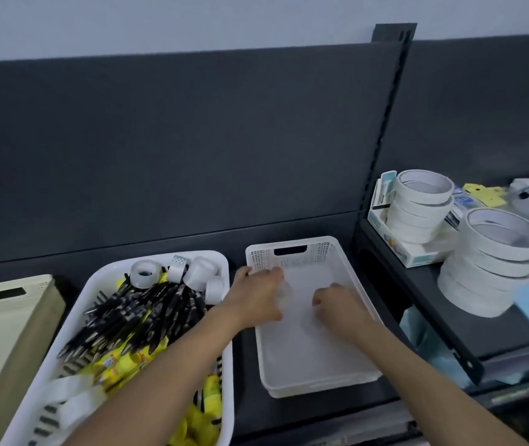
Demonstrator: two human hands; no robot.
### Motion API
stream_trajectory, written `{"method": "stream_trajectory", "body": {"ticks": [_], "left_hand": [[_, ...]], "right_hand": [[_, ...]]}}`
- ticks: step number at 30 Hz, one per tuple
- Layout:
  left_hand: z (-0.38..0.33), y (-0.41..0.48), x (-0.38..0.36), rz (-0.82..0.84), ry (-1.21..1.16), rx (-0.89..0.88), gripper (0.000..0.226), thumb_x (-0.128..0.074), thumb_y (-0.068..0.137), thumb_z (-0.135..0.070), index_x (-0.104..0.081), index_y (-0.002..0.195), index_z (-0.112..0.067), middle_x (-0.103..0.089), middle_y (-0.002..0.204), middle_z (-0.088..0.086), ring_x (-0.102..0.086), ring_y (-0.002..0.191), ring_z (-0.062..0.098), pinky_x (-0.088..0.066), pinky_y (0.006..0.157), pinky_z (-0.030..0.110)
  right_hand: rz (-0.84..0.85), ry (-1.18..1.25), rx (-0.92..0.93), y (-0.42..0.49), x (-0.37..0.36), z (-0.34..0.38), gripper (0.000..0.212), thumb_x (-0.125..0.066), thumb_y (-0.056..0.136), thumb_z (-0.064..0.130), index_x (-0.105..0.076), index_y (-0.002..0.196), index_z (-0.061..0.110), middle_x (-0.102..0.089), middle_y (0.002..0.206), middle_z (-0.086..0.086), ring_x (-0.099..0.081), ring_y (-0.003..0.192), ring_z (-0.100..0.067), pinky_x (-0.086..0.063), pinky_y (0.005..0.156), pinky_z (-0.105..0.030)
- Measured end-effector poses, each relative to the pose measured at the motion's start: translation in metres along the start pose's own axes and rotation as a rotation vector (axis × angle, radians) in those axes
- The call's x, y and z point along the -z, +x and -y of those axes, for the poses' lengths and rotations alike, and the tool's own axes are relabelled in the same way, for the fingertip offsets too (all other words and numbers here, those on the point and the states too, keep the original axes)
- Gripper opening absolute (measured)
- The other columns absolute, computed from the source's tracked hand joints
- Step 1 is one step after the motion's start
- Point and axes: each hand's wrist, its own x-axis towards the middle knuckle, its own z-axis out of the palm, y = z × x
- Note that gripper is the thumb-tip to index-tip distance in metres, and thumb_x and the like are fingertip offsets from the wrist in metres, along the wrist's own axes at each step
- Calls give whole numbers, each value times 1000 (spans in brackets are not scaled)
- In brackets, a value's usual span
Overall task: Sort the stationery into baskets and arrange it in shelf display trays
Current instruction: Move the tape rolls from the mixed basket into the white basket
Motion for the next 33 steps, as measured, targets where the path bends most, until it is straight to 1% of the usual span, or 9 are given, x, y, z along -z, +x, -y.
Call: {"method": "stream_trajectory", "body": {"ticks": [2, 8, 13, 17, 20, 24, 28, 30, 33], "left_hand": [[2, 7, -5, 23, 73, 12, 52, -70, 71, -36, -48, 115, -19, -59, 108, -3, -55, 108, 18, -8, 112, 38], [7, 11, -2, -33, 69, -30, 82, -73, 74, -43, -35, 144, -23, -41, 143, 0, -30, 135, 22, -17, 113, 35], [26, -11, 20, -204, -141, -52, 54, -63, 88, -37, -47, 137, -21, -43, 140, -2, -30, 133, 15, -26, 106, 21], [56, -34, 43, -357, -139, -14, 41, -62, 91, -28, -56, 129, -16, -52, 130, 0, -45, 120, 15, -31, 94, 15], [86, -50, 56, -397, -123, 47, 39, -61, 91, -26, -57, 127, -14, -54, 128, 2, -48, 120, 18, -34, 96, 18], [127, -68, 68, -402, -97, 171, 43, -61, 91, -31, -54, 130, -14, -53, 131, 4, -48, 121, 22, -40, 96, 29], [160, -76, 74, -313, -130, 302, 55, -63, 90, -36, -47, 137, -12, -47, 135, 10, -49, 120, 28, -42, 99, 35], [171, -77, 73, -233, -130, 299, 52, -64, 90, -32, -48, 135, -12, -44, 135, 9, -47, 122, 27, -39, 100, 30], [183, -75, 71, -221, -117, 239, 36, -62, 90, -14, -56, 125, -12, -44, 132, 5, -50, 117, 20, -37, 92, 17]], "right_hand": [[13, 30, -3, 3, 0, -4, 32, -50, 88, 9, -60, 119, 15, -52, 119, -10, -59, 99, -26, -44, 83, -26], [-104, 145, 33, 6, 13, -4, 40, -63, 87, 24, -56, 126, 14, -56, 124, -7, -56, 110, -21, -42, 86, -24], [-305, 196, 70, 0, 28, 21, 33, -59, 91, 21, -58, 123, 14, -58, 122, -7, -59, 104, -21, -44, 86, -26], [-307, 237, 165, -5, 30, 56, 32, -57, 92, 22, -58, 124, 16, -58, 125, -4, -57, 106, -18, -43, 89, -24], [-304, 257, 237, -5, 26, 84, 32, -57, 92, 24, -59, 123, 17, -59, 124, -3, -56, 109, -17, -43, 89, -24], [-281, 269, 344, -1, 20, 119, 30, -57, 91, 21, -61, 121, 15, -60, 119, -3, -55, 107, -17, -41, 83, -20], [-222, 224, 382, 10, 13, 151, 30, -54, 92, 18, -61, 118, 7, -58, 116, -8, -56, 103, -23, -48, 85, -31], [-209, 204, 376, 18, 8, 162, 25, -52, 91, 14, -61, 109, 0, -57, 108, -11, -56, 97, -27, -48, 81, -36], [-200, 185, 355, 30, 4, 173, 17, -51, 88, 11, -60, 99, 0, -55, 97, -11, -56, 89, -28, -46, 71, -33]]}}
